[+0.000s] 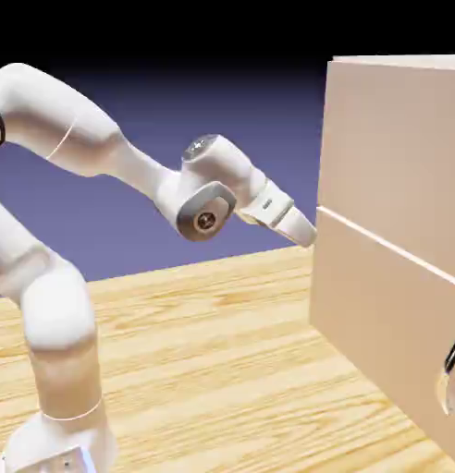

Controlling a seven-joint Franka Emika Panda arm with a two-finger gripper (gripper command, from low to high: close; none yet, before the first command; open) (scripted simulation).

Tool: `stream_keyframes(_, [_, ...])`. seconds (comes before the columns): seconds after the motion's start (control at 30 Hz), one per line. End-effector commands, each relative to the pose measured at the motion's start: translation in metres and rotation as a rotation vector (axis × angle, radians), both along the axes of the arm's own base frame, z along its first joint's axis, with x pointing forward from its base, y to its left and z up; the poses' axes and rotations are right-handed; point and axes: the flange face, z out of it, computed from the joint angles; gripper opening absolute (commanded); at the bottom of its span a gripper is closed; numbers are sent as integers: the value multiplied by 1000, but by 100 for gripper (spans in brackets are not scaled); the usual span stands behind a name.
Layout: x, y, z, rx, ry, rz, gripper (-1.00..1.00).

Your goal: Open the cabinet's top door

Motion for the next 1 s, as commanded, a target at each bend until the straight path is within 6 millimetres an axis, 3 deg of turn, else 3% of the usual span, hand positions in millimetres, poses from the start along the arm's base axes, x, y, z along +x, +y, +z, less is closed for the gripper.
stream_keyframes(0.0, [1, 1, 13, -3, -30, 12, 0])
stream_keyframes(0.27, [-6, -2, 111, -18, -266, 86, 0])
stream_keyframes(0.53, [-23, -33, 185, -12, -477, 118, 0])
stream_keyframes(0.77, [-33, -81, 222, 6, -626, 114, 0])
stream_keyframes(0.97, [-30, -132, 229, 28, -720, 91, 0])
